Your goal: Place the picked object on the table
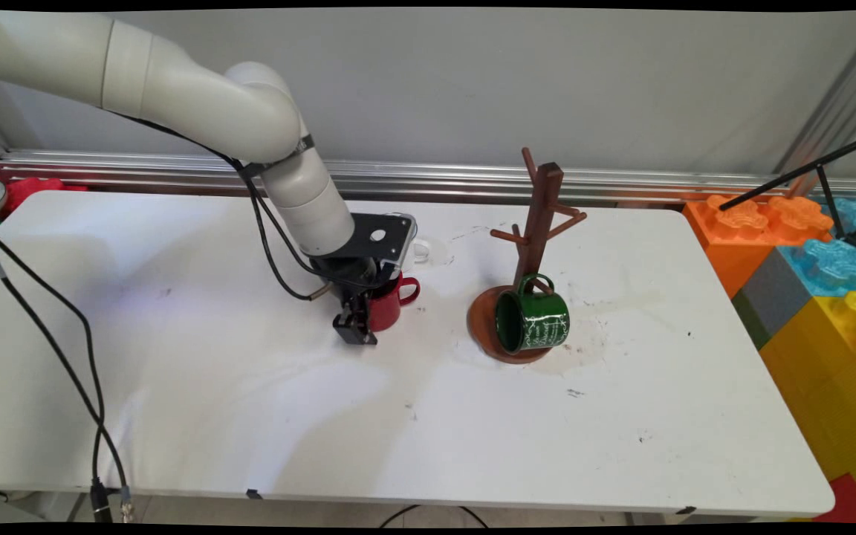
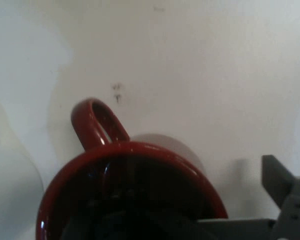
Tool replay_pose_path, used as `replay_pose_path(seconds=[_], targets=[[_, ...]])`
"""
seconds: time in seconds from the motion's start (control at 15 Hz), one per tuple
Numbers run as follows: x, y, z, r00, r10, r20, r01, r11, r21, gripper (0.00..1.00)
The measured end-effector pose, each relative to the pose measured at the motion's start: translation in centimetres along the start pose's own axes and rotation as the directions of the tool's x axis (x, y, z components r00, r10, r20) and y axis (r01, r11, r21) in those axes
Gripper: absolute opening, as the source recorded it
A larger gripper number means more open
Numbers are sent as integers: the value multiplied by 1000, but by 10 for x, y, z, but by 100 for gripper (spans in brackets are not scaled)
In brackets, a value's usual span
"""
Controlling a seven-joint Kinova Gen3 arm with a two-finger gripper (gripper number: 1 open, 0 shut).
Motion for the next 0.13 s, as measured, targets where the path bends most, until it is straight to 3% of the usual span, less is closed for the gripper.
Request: replay_pose_path(seconds=[0.13], targets=[[4, 1, -10, 1000, 1, -20, -1, 1000, 5, 100]])
